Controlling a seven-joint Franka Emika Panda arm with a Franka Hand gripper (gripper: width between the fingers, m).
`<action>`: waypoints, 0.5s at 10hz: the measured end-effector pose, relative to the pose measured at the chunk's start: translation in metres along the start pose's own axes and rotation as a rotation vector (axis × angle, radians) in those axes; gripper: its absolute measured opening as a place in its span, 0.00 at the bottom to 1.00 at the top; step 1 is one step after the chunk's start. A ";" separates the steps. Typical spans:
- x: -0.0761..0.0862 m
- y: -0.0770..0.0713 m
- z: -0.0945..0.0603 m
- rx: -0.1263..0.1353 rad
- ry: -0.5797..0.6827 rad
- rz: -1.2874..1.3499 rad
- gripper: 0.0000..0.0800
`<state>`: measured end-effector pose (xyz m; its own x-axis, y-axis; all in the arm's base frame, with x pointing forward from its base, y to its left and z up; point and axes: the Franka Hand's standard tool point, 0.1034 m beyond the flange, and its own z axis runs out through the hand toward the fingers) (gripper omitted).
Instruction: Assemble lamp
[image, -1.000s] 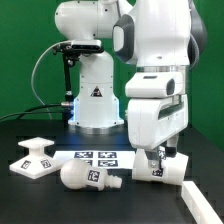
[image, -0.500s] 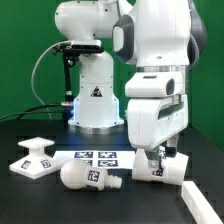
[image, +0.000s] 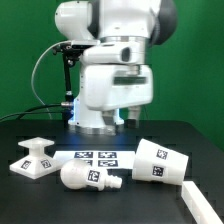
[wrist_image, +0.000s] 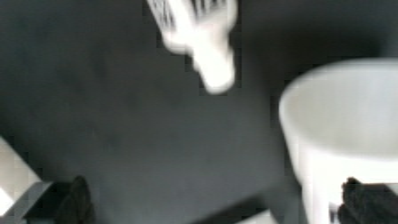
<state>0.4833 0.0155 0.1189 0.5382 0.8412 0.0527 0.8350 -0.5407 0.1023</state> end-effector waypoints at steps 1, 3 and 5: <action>-0.010 0.004 -0.002 -0.003 -0.003 0.016 0.87; -0.008 0.003 0.000 0.000 -0.004 0.018 0.87; -0.009 0.003 0.000 0.001 -0.005 0.018 0.87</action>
Offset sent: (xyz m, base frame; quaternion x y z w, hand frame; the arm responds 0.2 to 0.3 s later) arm 0.0000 0.0000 0.0000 0.0000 0.0000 0.0000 1.0000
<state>0.4809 0.0069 0.1187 0.5538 0.8312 0.0501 0.8252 -0.5558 0.1007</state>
